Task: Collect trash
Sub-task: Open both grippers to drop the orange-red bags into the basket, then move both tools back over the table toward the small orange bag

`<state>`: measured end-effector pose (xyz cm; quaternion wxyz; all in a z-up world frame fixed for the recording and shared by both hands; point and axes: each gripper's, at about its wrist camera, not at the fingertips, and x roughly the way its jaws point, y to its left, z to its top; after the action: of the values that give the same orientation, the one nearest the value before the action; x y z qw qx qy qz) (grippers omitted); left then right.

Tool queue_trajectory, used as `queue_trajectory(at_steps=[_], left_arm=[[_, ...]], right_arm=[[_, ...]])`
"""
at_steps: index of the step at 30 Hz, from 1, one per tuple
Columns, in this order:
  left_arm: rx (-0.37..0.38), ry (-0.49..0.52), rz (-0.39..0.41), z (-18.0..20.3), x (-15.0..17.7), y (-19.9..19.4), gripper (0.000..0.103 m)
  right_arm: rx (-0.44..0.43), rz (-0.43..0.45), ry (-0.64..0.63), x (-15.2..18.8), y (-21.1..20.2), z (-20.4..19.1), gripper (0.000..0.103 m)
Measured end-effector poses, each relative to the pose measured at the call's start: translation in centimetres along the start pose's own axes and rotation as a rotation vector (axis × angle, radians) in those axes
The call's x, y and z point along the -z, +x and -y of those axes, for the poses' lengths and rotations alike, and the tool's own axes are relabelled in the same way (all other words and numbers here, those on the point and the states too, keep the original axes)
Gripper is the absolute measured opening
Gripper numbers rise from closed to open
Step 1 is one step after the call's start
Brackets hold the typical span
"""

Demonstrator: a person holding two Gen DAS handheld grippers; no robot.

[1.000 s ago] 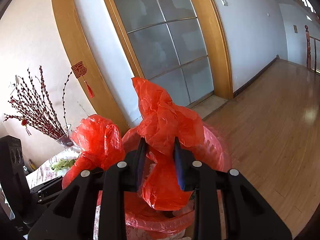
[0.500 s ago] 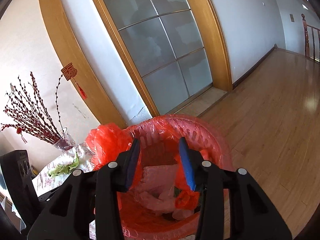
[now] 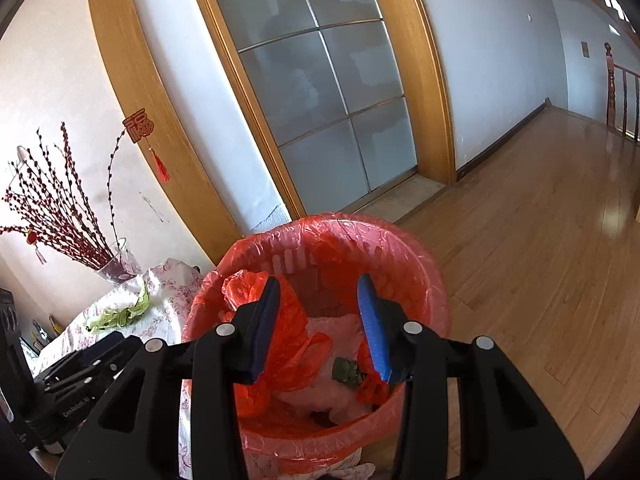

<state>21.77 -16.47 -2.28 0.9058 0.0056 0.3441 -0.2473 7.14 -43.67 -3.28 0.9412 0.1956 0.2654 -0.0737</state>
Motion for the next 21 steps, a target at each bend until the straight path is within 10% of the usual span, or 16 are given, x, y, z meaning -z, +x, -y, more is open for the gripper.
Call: queue_trajectory(at_steps=[21], left_arm=[[-0.5,-0.238,0.102,-20.6,7.7,-15.1,0.065]], right_arm=[[-0.201,-0.094,-0.195,4.1,0.7,-12.8,0.041]])
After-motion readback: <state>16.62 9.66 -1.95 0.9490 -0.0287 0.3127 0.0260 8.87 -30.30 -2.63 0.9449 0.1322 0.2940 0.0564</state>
